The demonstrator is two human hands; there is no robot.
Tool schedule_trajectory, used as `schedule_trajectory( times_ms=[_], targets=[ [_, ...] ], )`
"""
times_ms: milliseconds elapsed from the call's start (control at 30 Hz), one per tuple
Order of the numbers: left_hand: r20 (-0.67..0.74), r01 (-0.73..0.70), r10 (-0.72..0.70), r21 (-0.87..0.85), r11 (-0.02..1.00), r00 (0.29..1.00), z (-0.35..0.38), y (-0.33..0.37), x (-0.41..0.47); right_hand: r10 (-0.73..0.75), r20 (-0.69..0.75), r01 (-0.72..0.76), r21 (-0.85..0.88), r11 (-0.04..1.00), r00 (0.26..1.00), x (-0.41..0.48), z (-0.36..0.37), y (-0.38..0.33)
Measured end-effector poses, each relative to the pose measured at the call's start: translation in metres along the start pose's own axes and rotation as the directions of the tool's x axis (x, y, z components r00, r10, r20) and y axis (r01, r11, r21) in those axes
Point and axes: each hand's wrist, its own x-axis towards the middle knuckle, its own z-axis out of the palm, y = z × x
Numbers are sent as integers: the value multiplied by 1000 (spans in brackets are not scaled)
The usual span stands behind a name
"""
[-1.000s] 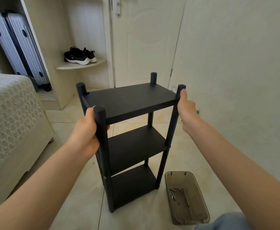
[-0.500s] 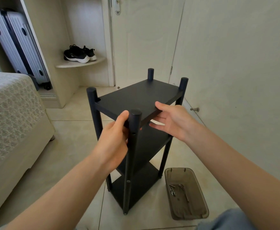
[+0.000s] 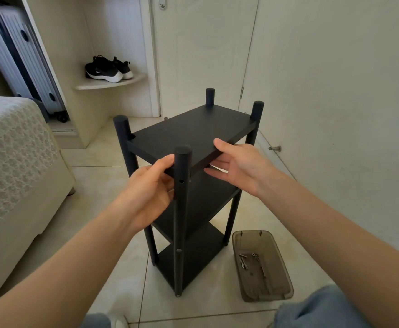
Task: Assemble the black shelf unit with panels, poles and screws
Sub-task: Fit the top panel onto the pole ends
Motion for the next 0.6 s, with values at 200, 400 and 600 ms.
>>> schedule_trajectory(
  times_ms=[200, 400, 600],
  targets=[
    [2, -23, 23, -36, 999, 1000, 2, -3, 0, 73, 27, -71, -87, 994, 997, 1, -16, 6],
    [-143, -57, 31, -179, 982, 989, 14, -6, 7, 188, -65, -197, -192, 961, 980, 6, -60, 30],
    [-211, -74, 13, -282, 957, 977, 43, -11, 29, 263, -196, -324, -426, 845, 945, 17, -99, 74]
  ],
)
